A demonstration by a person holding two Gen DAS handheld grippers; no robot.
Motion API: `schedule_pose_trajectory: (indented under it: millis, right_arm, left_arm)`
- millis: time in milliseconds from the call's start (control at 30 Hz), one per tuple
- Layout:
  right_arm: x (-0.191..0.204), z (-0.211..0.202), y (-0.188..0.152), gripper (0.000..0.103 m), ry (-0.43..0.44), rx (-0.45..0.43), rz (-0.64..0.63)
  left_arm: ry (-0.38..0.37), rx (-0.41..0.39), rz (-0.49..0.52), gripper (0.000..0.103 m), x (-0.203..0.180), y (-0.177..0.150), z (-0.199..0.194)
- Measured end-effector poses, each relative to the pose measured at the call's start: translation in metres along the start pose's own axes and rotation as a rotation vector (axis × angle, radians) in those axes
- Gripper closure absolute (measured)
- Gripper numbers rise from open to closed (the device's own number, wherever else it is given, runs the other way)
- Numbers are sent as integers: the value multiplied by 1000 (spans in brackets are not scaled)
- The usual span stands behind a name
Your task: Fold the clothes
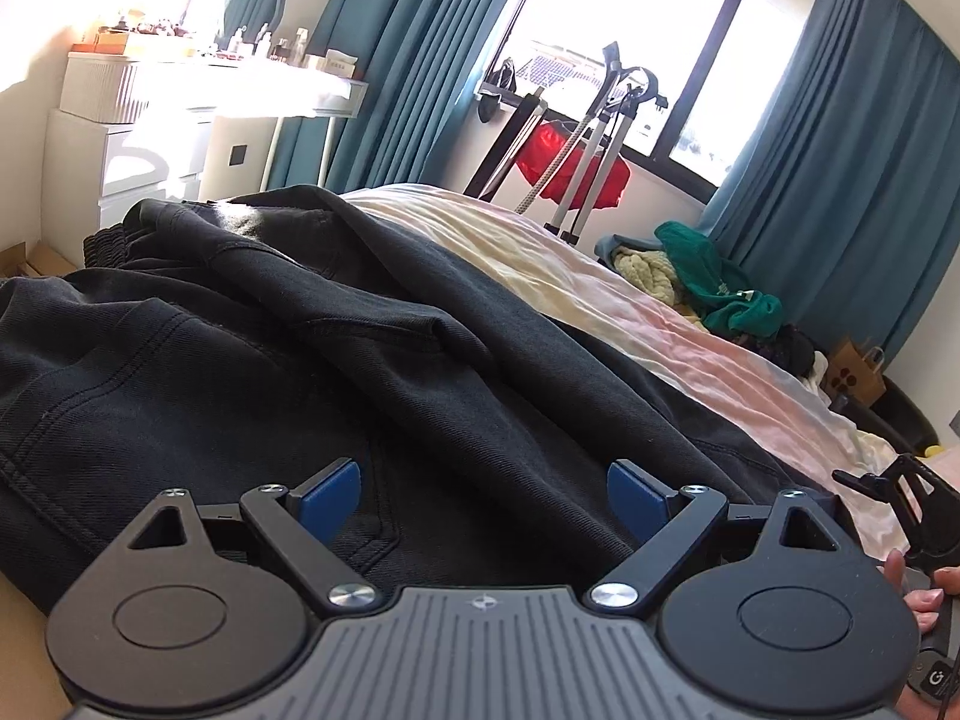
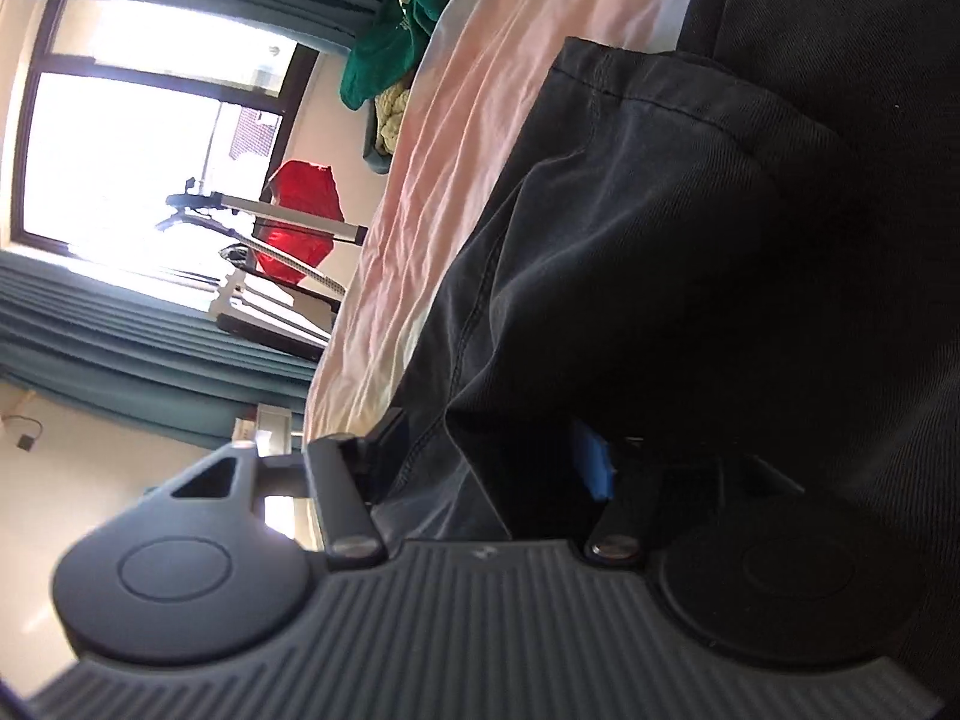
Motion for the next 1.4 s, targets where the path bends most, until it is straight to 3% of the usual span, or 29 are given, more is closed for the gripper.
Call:
schedule_pose_trajectory:
  millis: [133,300,467,500,533,567,600,767,867,1000,1033,1233,1400]
  right_arm:
    - [-15,-6,9,24,-1,5,178]
    - [-32,3,26,26,-8,-34,251]
    - [-23,6,65,25,26,-136,271]
    - [-20,11,73,36,12,-147,258]
    - [-16,17,81,47,-25,-153,217]
    - [-11,22,90,78,-67,-162,158]
    - [-4,26,102,93,-106,-175,96]
    - [56,40,150,95,-218,-229,-142]
    - [133,44,167,95,-172,-270,-314]
    - [211,40,194,95,-25,-391,-541]
    - [206,41,201,95,-28,-403,-563]
    - [89,59,232,95,-196,-372,-518]
    - [-24,63,218,95,-300,-305,-378]
  left_arm:
    - [-6,41,-23,12,0,-8,14]
    - [9,27,46,12,-11,-13,17]
    - [-28,46,64,12,-20,-18,17]
    - [-37,51,64,12,-21,-20,17]
    - [-45,52,66,12,-23,-20,16]
    - [-49,44,71,12,-23,-19,14]
    - [-55,33,76,12,-24,-17,12]
    - [-97,-38,87,12,-29,-5,7]
    - [-102,-77,98,12,-31,4,5]
    - [-99,-77,98,12,-29,8,10]
    - [-98,-71,96,12,-28,7,12]
    - [-96,-45,105,12,-27,6,21]
    - [-90,-43,131,12,-28,3,24]
Point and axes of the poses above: each gripper's, at about its wrist camera, not at the fingertips, and z roughly the way its jaws point, x to its left, y to its top, the point moved 10 cm from there along z, roughly the way its jaws point, and after that the axes turned 4 degrees about z, right-handed, at the moved point
